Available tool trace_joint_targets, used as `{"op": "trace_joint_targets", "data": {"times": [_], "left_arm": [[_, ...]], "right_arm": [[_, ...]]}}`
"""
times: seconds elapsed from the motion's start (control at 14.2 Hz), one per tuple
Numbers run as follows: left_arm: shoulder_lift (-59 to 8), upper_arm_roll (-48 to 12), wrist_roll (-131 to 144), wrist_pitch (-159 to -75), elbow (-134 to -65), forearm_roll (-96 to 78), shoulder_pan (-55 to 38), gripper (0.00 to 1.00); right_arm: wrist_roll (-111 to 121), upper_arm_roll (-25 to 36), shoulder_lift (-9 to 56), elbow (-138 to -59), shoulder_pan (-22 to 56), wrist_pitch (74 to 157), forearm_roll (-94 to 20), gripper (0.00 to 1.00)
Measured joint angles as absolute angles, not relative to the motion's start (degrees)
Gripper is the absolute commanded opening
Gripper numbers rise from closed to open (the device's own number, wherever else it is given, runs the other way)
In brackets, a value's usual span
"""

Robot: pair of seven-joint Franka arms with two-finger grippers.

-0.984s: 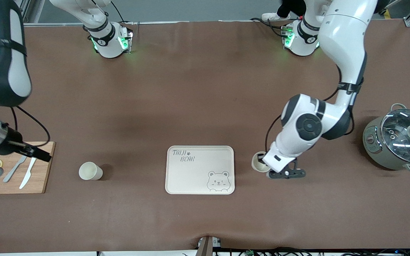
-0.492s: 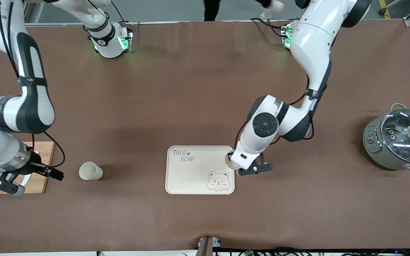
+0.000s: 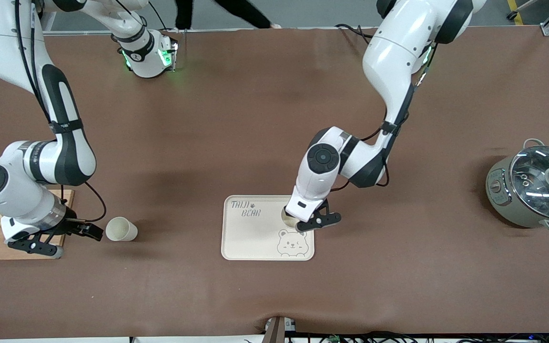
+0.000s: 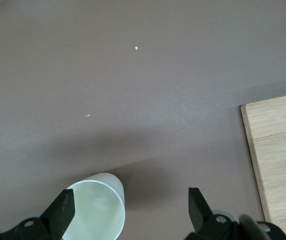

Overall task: Place white IKEA cup upright on tray with both arms
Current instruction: 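Carry the cup to the tray while the right gripper reaches the other cup, then lower the cup onto the tray and open the left gripper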

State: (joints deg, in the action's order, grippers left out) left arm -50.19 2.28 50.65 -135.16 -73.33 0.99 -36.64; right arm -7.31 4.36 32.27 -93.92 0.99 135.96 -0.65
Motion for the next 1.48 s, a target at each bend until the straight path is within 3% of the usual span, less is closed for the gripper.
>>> {"op": "trace_joint_targets", "data": {"times": [0.35,0.84,0.98,1.26,1.48], "left_arm": [[-52.2,3.3,50.9,-137.8,-73.0,1.0,-37.7,0.0],[-53.3,3.4,50.9,-139.0,-72.7,1.0,-37.7,0.0],[-53.5,3.4,50.9,-139.4,-72.7,1.0,-37.7,0.99],[-53.3,3.4,51.9,-138.6,-71.6,1.0,-37.6,1.0],[-50.1,3.4,52.4,-129.4,-69.1,0.6,-36.2,1.0]], "right_arm": [[-6.4,4.3,33.3,-98.5,1.1,143.4,-0.6,1.0],[-5.7,4.2,35.9,-98.7,1.4,145.9,-0.6,1.0],[-5.6,4.1,36.6,-98.7,1.6,146.9,-0.6,1.0],[-5.6,4.0,37.5,-98.7,1.9,148.0,-0.6,1.0],[-5.6,4.0,37.7,-98.7,1.9,148.0,-0.6,1.0]]}}
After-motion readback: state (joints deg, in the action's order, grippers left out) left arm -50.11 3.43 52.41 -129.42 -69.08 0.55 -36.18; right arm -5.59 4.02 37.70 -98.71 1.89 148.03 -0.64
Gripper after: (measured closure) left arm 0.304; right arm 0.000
